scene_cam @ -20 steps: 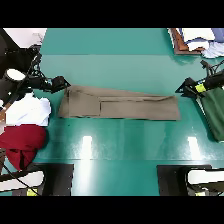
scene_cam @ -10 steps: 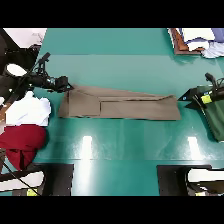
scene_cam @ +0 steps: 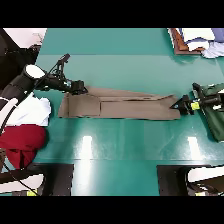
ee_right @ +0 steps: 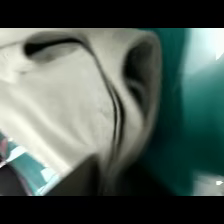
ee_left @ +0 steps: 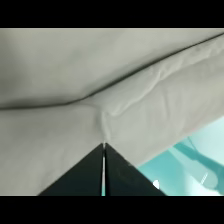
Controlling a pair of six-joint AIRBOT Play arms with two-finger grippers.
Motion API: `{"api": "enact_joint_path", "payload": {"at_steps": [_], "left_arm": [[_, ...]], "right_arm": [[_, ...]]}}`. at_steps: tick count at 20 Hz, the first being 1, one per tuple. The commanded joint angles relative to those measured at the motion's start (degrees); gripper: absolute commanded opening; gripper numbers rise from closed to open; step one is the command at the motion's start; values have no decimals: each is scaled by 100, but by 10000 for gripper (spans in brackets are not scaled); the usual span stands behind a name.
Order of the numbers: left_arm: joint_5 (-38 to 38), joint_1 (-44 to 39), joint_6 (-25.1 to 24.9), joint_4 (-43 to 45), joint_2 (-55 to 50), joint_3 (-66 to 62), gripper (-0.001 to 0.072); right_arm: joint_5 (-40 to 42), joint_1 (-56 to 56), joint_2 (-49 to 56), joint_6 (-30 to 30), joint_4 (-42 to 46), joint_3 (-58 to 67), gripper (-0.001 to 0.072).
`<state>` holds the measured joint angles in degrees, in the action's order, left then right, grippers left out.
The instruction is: Fold the shirts.
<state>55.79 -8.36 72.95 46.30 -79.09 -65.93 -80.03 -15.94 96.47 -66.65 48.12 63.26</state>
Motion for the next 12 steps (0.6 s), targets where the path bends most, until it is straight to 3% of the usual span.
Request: {"api": "enact_joint_path", "payload": {"at_steps": [1, 7, 12], "left_arm": [[-348, -334, 210, -2, -42, -11, 27], [-549, -1182, 358, -2, -1073, -907, 27], [-496, -1958, 544, -4, -2369, -2197, 27]], "right_arm": [[15, 101, -28, 229, -101, -11, 34], [-345, 175, -1349, 192, -546, 157, 14], [-599, 892, -2059, -704, -562, 1572, 15]]}}
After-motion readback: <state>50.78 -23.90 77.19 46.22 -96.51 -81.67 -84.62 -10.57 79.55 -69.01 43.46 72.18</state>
